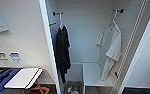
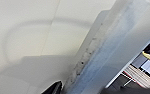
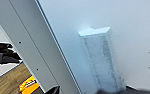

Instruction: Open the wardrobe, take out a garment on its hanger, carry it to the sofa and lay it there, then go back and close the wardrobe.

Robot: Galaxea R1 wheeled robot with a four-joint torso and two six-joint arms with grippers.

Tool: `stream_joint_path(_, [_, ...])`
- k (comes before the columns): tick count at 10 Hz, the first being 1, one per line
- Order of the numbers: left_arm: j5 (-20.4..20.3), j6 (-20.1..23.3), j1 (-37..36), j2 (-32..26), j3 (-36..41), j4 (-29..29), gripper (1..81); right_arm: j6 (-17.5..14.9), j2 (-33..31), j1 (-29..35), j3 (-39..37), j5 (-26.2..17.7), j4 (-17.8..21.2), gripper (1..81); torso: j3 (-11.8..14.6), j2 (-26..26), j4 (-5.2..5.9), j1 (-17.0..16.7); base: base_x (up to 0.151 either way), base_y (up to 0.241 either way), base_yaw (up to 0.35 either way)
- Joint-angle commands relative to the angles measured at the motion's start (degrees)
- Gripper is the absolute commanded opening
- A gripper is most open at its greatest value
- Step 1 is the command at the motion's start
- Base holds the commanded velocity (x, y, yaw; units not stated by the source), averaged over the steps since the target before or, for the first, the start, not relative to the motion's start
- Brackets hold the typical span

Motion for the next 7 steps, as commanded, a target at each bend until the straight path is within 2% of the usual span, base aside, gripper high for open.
stream_joint_path(1, [9.60,-1.98,0.82,0.33,10.55,2.43,81.1,4.29,1.49,-4.89,9.05,-20.17,-3.81,81.1,0.00,-0.01,0.00,0.00,0.000,0.000,0.000])
stream_joint_path(7, [9.60,-1.98,0.90,0.50,10.46,2.43,81.1,4.29,1.49,-4.98,9.14,-20.17,-3.90,81.1,0.00,-0.01,0.00,0.00,0.000,0.000,0.000])
